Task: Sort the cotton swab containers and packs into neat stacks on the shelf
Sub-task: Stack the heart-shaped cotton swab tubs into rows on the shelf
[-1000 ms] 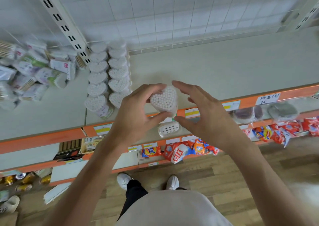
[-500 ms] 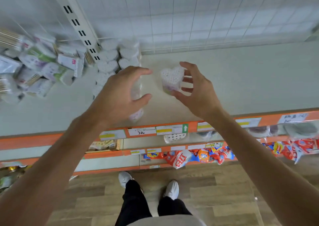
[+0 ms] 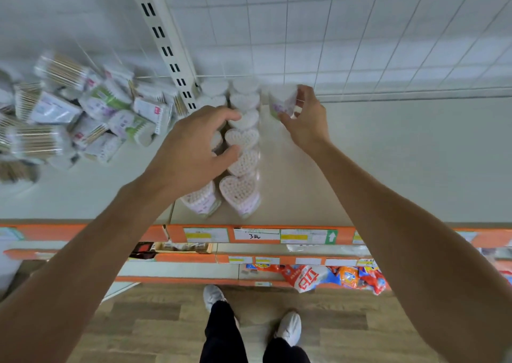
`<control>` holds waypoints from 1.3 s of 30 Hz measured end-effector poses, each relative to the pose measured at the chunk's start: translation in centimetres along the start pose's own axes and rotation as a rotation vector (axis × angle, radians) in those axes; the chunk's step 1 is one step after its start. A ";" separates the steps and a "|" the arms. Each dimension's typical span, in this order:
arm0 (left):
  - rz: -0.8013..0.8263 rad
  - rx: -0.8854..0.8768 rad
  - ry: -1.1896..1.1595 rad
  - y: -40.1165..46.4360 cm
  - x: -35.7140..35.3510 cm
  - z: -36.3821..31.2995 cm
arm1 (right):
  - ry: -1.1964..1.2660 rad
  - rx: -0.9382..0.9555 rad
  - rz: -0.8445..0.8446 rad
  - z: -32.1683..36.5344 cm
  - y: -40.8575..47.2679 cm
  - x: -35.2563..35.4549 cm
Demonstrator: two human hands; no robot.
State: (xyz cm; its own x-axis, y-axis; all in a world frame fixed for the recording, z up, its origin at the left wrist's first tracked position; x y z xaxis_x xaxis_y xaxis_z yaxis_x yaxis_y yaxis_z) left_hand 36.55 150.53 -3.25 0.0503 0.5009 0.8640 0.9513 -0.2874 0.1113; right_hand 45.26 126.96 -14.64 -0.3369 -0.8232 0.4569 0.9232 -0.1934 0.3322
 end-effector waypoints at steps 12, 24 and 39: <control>-0.020 0.011 -0.014 1.4 0.1 0.3 | -0.098 0.011 0.035 -0.2 2.4 -0.7; -0.005 -0.004 -0.041 2.4 -0.4 -0.9 | -0.113 0.009 0.033 -0.1 2.4 -0.7; 0.018 -0.019 -0.008 1.1 -0.1 -1.0 | -0.237 -0.034 0.193 4.8 -1.7 2.5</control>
State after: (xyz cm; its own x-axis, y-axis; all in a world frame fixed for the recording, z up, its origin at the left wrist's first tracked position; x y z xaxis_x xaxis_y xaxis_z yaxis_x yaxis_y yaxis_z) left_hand 37.28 149.36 -2.68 0.0695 0.5018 0.8622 0.9444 -0.3116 0.1052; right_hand 41.94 127.79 -10.08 -0.1849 -0.7001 0.6897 0.9786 -0.0669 0.1945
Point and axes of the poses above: each hand's wrist, its own y-axis towards the middle knuckle, its own x-axis out of the back of the hand, z = x × y, the point moved 2 cm from there along y, towards the middle knuckle, and after that the axes turned 11 degrees about x, right-handed, at the moved point
